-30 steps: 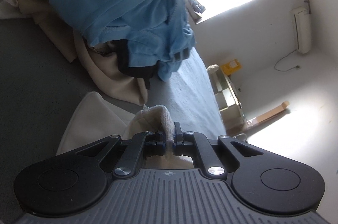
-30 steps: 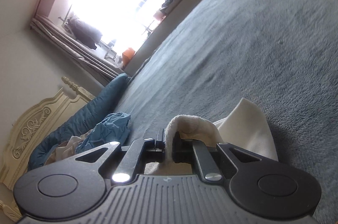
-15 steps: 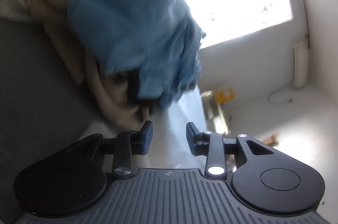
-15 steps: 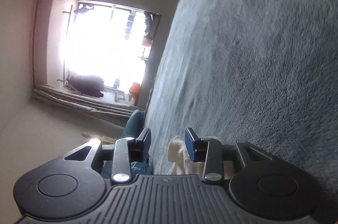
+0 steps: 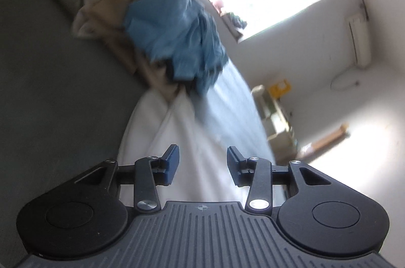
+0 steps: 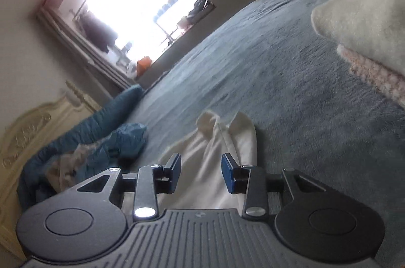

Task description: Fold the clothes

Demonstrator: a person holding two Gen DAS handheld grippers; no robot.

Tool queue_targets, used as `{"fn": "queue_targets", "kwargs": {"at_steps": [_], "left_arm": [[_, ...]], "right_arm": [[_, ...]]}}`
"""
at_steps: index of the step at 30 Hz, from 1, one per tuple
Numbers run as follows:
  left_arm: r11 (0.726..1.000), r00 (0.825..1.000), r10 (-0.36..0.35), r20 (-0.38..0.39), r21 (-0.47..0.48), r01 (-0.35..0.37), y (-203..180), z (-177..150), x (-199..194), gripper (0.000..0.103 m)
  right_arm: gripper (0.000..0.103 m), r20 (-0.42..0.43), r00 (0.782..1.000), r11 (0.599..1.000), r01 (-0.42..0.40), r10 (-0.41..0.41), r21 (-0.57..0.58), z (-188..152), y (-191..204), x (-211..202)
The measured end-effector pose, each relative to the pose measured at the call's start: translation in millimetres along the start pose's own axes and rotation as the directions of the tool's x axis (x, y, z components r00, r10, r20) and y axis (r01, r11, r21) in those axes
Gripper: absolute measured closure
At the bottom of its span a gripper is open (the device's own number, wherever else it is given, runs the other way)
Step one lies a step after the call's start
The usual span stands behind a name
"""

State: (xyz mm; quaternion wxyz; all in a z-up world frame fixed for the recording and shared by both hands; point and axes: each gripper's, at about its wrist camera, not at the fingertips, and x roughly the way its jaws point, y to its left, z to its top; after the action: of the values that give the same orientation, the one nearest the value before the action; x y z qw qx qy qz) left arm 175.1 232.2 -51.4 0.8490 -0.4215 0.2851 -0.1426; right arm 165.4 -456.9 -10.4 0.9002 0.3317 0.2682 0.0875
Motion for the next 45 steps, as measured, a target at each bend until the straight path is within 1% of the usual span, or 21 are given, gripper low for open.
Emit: {"fn": "queue_targets", "kwargs": {"at_steps": [2,6,7,10,13,16,18,19,20,23,25,28,30,32,34,36,37,38,39,41,45], "left_arm": [[0.999,0.999,0.034,-0.028,0.041,-0.033,-1.0,-16.9,-6.1,0.062],[0.990,0.994,0.099,-0.039,0.101,-0.095,-1.3,-42.5,-8.8,0.062],[0.988,0.993,0.113,-0.040,0.108,-0.108,-1.1,-45.8,-8.8,0.062],[0.986,0.990,0.139,-0.031,0.098,-0.135,0.1,-51.1,-9.7,0.062],[0.994,0.994,0.113,0.011,0.004,-0.113,9.5,-58.1,-22.1,0.062],[0.994,0.997,0.067,0.043,-0.093,-0.062,18.6,-73.0,-36.5,0.059],[0.991,0.999,0.032,0.032,-0.133,-0.028,21.3,-83.9,-36.4,0.054],[0.989,1.000,0.015,0.023,-0.150,-0.012,22.2,-89.3,-35.1,0.051],[0.986,1.000,-0.002,0.014,-0.166,0.004,23.2,-94.7,-33.9,0.050],[0.979,1.000,0.001,0.031,-0.204,0.006,25.4,-98.7,-23.1,0.050],[0.974,0.998,0.009,0.063,-0.227,0.006,27.3,-98.5,-16.7,0.050],[0.958,0.994,0.007,0.113,-0.287,0.026,33.2,-98.6,-9.6,0.050],[0.949,0.990,-0.002,0.140,-0.313,0.046,36.6,-98.5,-6.8,0.052],[0.947,0.987,0.007,0.158,-0.318,0.044,37.3,-97.8,-1.7,0.058],[0.946,0.984,0.025,0.174,-0.323,0.034,38.2,-97.7,2.4,0.068],[0.938,0.981,0.042,0.190,-0.345,0.027,40.6,-97.8,3.9,0.083],[0.934,0.979,0.050,0.198,-0.356,0.024,41.8,-97.8,4.7,0.095],[0.930,0.977,0.056,0.206,-0.368,0.024,42.6,-98.0,4.9,0.097],[0.929,0.974,0.061,0.217,-0.370,0.024,41.4,-98.8,3.4,0.098],[0.936,0.966,0.075,0.246,-0.353,0.017,35.3,-101.7,-2.2,0.100],[0.941,0.956,0.059,0.286,-0.335,0.042,25.5,-106.2,-18.8,0.101]], "right_arm": [[0.064,-0.038,0.999,0.996,0.032,-0.036,-0.084,-9.9,9.5,-3.1],[0.064,-0.071,0.989,0.979,0.121,-0.133,-0.163,-27.1,12.9,0.7],[0.064,-0.075,0.984,0.975,0.147,-0.161,-0.169,-30.3,10.5,2.7],[0.065,-0.094,0.976,0.978,0.186,-0.195,-0.095,-43.0,-5.1,-5.4],[0.064,-0.075,0.984,0.980,0.170,-0.162,0.107,-52.0,-25.0,-30.5],[0.058,-0.043,0.999,0.948,0.032,-0.020,0.317,-72.7,-39.0,-54.7],[0.050,-0.057,0.998,0.926,-0.011,0.035,0.376,-84.1,-39.9,-55.6],[0.049,-0.063,0.996,0.914,-0.031,0.062,0.404,-89.7,-40.2,-55.8],[0.048,-0.076,0.995,0.915,-0.033,0.069,0.401,-92.2,-37.5,-50.9],[0.047,-0.107,0.992,0.911,-0.019,0.069,0.411,-92.1,-34.9,-28.5],[0.047,-0.107,0.992,0.910,-0.023,0.074,0.414,-86.5,-32.7,-16.4],[0.048,-0.090,0.995,0.891,0.002,0.043,0.454,-80.8,-36.0,-7.1],[0.052,-0.067,0.997,0.872,0.005,0.032,0.489,-80.0,-41.6,-4.3],[0.060,-0.047,0.999,0.870,0.013,0.011,0.493,-80.6,-45.4,-0.5],[0.068,-0.027,1.000,0.868,0.022,-0.010,0.497,-81.3,-49.2,3.3],[0.084,-0.022,0.999,0.880,0.046,-0.041,0.473,-81.5,-48.2,6.7],[0.085,-0.017,0.998,0.885,0.057,-0.056,0.462,-81.8,-47.4,7.9],[0.091,-0.011,0.998,0.887,0.063,-0.065,0.458,-82.3,-46.1,7.7],[0.093,0.001,0.997,0.892,0.068,-0.076,0.447,-82.9,-42.9,6.6],[0.095,0.028,0.995,0.899,0.070,-0.091,0.433,-83.1,-36.6,1.7],[0.097,0.090,0.991,0.904,0.049,-0.095,0.424,-80.3,-26.0,-16.8]]}}
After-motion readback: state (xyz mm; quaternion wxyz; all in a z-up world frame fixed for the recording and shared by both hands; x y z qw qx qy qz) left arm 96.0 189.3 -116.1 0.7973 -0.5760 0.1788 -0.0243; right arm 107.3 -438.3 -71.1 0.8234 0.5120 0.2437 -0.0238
